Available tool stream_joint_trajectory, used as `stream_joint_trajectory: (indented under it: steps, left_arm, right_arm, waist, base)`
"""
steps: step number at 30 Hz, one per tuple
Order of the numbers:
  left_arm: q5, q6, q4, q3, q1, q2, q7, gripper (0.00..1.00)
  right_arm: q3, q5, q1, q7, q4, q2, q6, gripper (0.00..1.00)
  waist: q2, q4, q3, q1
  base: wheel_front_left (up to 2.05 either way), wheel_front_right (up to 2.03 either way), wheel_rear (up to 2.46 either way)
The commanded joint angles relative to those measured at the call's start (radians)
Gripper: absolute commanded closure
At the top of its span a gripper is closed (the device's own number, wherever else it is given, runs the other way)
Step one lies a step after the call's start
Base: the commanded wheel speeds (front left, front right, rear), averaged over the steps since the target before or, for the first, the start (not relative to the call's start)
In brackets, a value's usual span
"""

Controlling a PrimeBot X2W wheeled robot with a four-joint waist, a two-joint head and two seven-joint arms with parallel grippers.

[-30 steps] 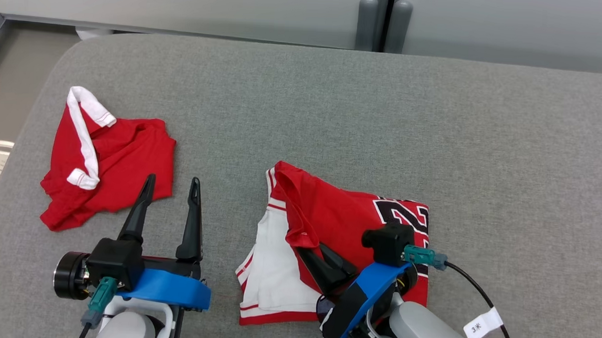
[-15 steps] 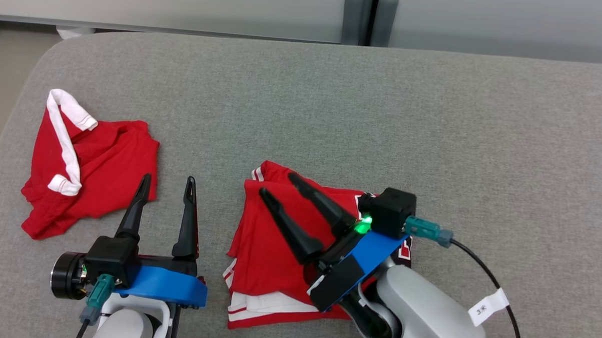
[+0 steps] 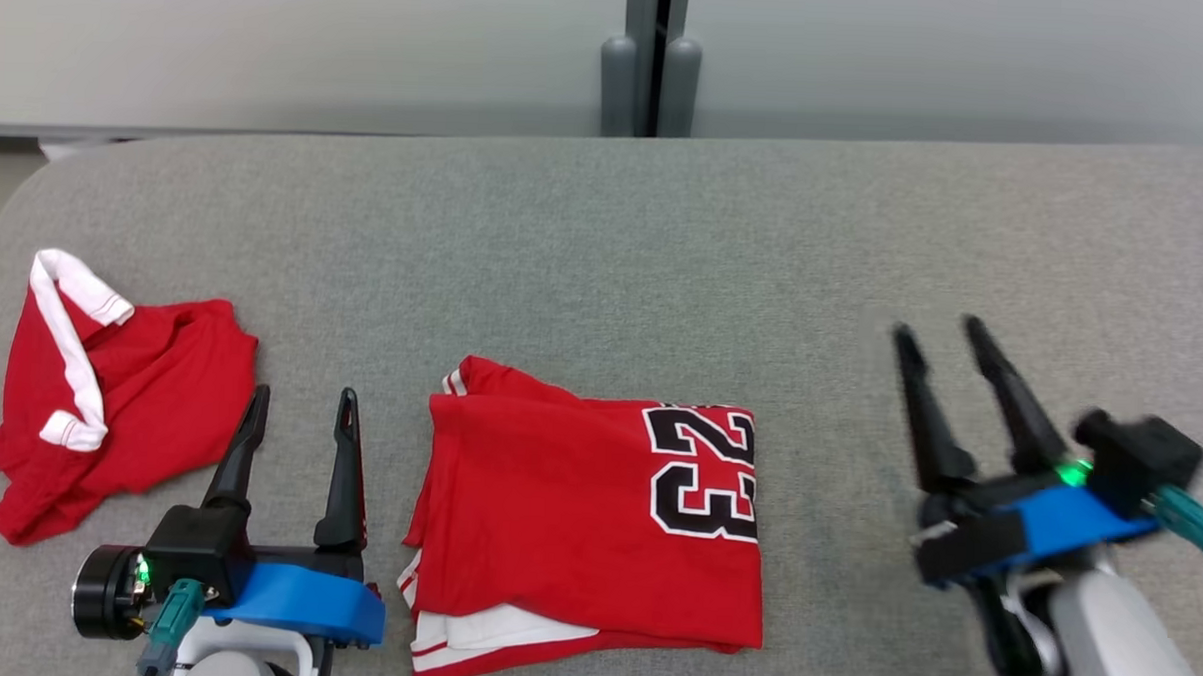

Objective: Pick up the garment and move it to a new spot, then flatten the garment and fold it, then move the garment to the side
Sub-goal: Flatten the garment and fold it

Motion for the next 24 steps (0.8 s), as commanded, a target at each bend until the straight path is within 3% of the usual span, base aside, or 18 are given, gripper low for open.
stream_joint_trajectory:
  steps: [1,9,24]
  left_arm:
    - [-0.006,0.004,0.003,0.003,0.010,0.005,-0.001,0.00]
    - [-0.020,0.012,0.015,-0.002,0.063,0.018,0.012,0.00]
    - [-0.041,0.012,0.020,-0.019,0.147,0.044,0.046,0.00]
  right_arm:
    - [-0.036,-0.019,0.043,0.013,-0.022,-0.005,0.000,0.00]
    - [-0.192,-0.117,0.234,0.113,-0.159,0.020,0.000,0.00]
    - [-0.245,-0.159,0.411,0.235,-0.324,0.075,0.000,0.00]
  waist:
    - [0.0000,-0.014,-0.019,0.0001]
    - [0.0000,-0.038,-0.091,0.0001]
    - [0.0000,-0.044,-0.191,0.0001]
  base:
    - [0.00,0.00,0.00]
    - [0.00,0.00,0.00]
    - [0.00,0.00,0.00]
